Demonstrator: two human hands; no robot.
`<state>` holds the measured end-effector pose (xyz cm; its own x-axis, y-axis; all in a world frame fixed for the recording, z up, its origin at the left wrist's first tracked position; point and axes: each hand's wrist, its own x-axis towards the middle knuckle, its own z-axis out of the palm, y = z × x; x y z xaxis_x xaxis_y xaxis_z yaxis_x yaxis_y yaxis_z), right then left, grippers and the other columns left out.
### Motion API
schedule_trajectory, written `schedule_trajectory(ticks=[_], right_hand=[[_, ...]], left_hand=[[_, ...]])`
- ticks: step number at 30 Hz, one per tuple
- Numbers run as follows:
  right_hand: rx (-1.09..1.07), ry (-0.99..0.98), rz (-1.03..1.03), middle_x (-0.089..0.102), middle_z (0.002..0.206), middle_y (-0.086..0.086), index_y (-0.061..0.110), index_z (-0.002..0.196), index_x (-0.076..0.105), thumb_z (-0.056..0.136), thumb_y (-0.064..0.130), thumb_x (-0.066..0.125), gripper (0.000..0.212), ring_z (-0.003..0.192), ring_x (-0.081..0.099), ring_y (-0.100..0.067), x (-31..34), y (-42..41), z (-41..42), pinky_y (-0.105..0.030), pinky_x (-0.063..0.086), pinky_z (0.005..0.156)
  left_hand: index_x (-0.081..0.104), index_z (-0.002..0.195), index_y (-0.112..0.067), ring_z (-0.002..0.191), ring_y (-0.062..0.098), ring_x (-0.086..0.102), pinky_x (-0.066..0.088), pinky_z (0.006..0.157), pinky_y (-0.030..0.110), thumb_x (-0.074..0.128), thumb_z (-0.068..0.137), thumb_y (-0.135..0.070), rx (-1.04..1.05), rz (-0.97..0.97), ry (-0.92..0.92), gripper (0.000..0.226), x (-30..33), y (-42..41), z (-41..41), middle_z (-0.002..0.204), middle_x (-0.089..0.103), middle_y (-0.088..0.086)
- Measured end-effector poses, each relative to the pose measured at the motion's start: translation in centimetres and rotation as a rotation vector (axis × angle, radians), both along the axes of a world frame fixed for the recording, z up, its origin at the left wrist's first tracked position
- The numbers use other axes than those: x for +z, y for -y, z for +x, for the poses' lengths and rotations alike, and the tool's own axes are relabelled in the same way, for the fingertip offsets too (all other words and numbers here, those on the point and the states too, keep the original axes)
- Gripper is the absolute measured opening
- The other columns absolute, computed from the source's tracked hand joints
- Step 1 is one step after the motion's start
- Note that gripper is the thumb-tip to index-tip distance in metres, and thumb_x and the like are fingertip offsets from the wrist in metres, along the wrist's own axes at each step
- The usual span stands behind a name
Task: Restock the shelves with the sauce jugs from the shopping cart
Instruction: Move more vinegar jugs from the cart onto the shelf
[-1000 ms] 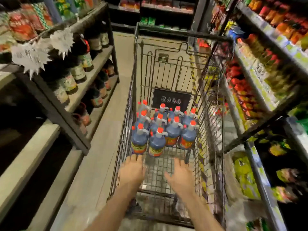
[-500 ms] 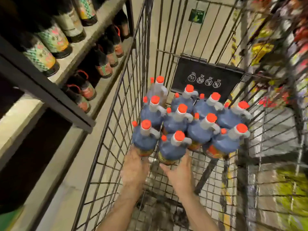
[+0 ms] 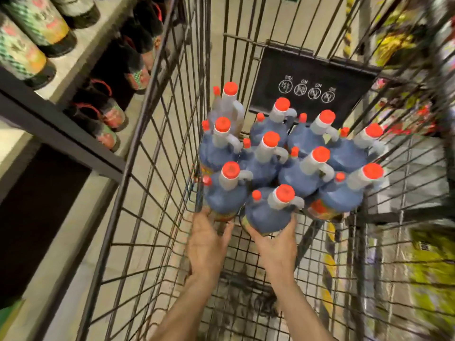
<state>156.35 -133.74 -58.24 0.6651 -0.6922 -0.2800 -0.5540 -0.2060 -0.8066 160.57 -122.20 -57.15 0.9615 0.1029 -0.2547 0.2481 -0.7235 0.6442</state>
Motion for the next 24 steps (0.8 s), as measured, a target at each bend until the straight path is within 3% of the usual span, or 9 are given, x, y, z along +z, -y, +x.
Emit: schedule_trajectory(ticks=[6,9,12,14,18,20,24], right_hand=[[-0.001,0.039,0.042,0.044,0.143,-0.007,0.010,0.142,0.027,0.056,0.025,0.089,0.107,0.128,0.046,-0.020,-0.7,1.6,-1.0,-0.029,0.042,0.098],[0.007,0.087,0.099,0.038,0.139,0.002,0.010,0.143,0.021,0.053,0.016,0.090,0.114,0.128,0.039,-0.010,-1.4,1.3,-0.8,-0.015,0.032,0.100],[-0.042,0.124,0.095,0.043,0.133,0.002,0.013,0.142,0.022,0.054,0.011,0.090,0.111,0.123,0.043,-0.009,-2.4,1.1,-0.3,-0.009,0.032,0.093],[-0.076,0.137,0.081,0.048,0.133,-0.004,0.012,0.141,0.025,0.055,0.011,0.089,0.107,0.119,0.047,-0.010,-2.7,1.0,0.1,-0.009,0.034,0.089],[-0.083,0.098,0.049,0.052,0.133,-0.005,0.013,0.138,0.031,0.055,0.018,0.090,0.101,0.118,0.052,-0.016,-1.5,0.9,0.0,-0.016,0.039,0.087],[-0.094,0.072,0.050,0.054,0.126,0.001,0.016,0.137,0.035,0.055,0.024,0.090,0.099,0.114,0.053,-0.014,-0.2,0.7,-0.4,-0.019,0.038,0.085],[-0.144,0.020,0.040,0.056,0.123,-0.002,0.015,0.132,0.040,0.058,0.029,0.088,0.090,0.112,0.055,-0.020,2.7,0.2,-1.8,-0.021,0.037,0.080]], left_hand=[[0.029,0.139,0.001,0.130,0.034,0.040,0.038,0.103,0.045,0.080,0.070,-0.028,-0.061,-0.157,-0.011,0.091,-0.7,0.8,1.4,0.140,0.039,0.020],[0.029,0.139,-0.003,0.129,0.028,0.043,0.038,0.105,0.039,0.085,0.062,-0.027,-0.074,-0.280,-0.006,0.097,-1.7,0.5,2.4,0.138,0.043,0.015],[0.031,0.136,-0.007,0.121,0.013,0.043,0.034,0.097,0.009,0.087,0.058,-0.016,-0.082,-0.385,0.029,0.097,-2.2,0.7,3.4,0.130,0.043,-0.002],[0.034,0.135,-0.006,0.115,0.010,0.042,0.030,0.089,0.002,0.086,0.058,-0.006,-0.072,-0.408,0.065,0.093,-2.3,0.9,3.6,0.123,0.043,-0.003],[0.041,0.126,-0.019,0.112,0.016,0.053,0.039,0.090,0.017,0.090,0.053,-0.016,-0.024,-0.398,0.100,0.088,-2.4,0.7,3.3,0.124,0.056,0.007],[0.045,0.123,-0.015,0.110,0.019,0.056,0.044,0.092,0.026,0.091,0.050,-0.023,-0.025,-0.367,0.075,0.086,-1.8,0.4,3.0,0.121,0.057,0.008],[0.045,0.122,-0.018,0.107,0.023,0.057,0.051,0.087,0.043,0.085,0.044,-0.053,-0.095,-0.283,-0.011,0.094,0.0,-0.7,1.4,0.116,0.056,0.006]])
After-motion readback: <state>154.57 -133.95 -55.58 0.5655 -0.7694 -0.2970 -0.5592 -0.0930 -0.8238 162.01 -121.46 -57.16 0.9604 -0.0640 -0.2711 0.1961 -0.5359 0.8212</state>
